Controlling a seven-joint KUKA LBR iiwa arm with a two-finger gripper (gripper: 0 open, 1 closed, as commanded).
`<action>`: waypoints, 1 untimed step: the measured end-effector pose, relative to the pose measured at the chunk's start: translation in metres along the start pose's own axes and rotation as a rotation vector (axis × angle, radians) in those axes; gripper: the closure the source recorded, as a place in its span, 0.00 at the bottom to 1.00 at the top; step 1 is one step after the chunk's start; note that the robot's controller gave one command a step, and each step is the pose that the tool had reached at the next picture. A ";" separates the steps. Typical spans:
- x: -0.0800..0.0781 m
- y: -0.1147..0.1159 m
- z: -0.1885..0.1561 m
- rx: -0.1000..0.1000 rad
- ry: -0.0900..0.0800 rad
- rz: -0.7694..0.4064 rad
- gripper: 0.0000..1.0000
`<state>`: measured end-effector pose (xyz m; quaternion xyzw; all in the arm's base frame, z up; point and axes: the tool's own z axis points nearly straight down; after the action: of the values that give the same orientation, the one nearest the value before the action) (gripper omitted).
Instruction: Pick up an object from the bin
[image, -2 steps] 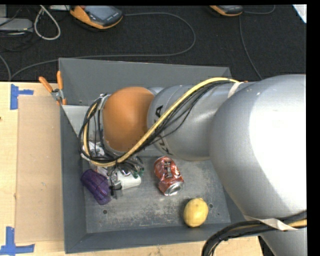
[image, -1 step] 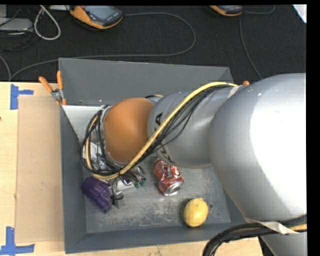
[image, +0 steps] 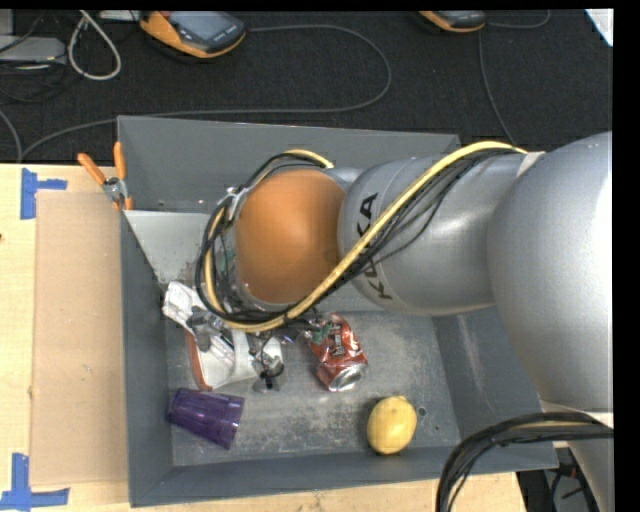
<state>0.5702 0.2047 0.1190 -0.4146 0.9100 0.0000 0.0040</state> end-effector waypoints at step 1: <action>0.020 0.076 0.051 -0.008 0.024 0.129 0.00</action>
Offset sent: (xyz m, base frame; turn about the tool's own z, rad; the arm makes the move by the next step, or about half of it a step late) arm 0.0006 0.0205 -0.0490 -0.2216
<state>0.5001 0.2401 0.0675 -0.3552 0.9348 -0.0011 -0.0084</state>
